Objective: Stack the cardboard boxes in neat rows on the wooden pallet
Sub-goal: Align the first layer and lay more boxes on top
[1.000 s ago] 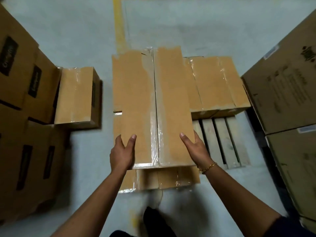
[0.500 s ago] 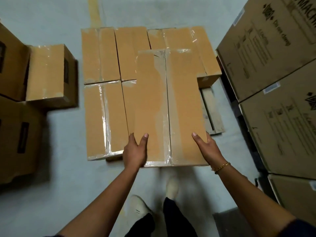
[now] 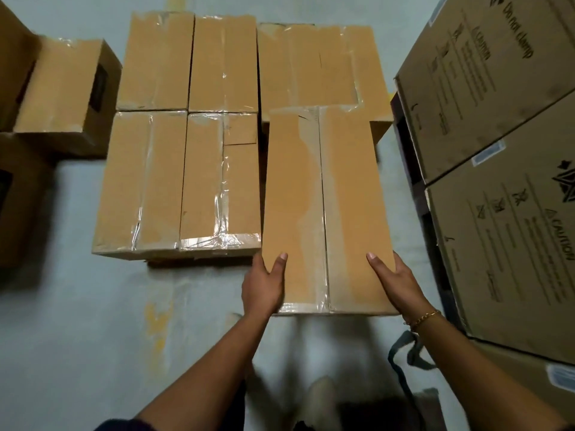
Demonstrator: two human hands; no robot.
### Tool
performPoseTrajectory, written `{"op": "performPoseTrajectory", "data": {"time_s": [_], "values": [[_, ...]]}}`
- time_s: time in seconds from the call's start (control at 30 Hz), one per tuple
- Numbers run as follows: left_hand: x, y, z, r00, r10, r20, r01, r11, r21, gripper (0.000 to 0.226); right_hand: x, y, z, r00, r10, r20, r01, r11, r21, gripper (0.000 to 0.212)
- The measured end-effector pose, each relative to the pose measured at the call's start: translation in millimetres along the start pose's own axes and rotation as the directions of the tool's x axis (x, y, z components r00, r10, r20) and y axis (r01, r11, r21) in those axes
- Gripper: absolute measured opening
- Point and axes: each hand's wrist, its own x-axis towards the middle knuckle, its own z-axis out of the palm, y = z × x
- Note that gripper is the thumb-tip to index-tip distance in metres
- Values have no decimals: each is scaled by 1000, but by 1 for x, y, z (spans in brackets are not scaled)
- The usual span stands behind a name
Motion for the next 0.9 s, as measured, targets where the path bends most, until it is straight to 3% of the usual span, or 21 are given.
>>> {"op": "performPoseTrajectory", "data": {"time_s": [0.37, 0.5, 0.73, 0.9], "values": [[99, -49, 94, 1000, 5, -5, -5, 1000, -23, 59, 133, 70, 23, 1000, 21, 11, -20, 1000, -17, 57], [138, -82, 109, 997, 71, -26, -71, 997, 5, 63, 178, 93, 49, 999, -9, 32, 9, 1000, 7, 47], [178, -157, 125, 995, 98, -6, -98, 992, -84, 51, 232, 150, 92, 996, -64, 57, 63, 998, 16, 88], [202, -190, 131, 990, 127, -54, -134, 979, -154, 34, 255, 184, 128, 994, -107, 19, 107, 994, 40, 93]]}}
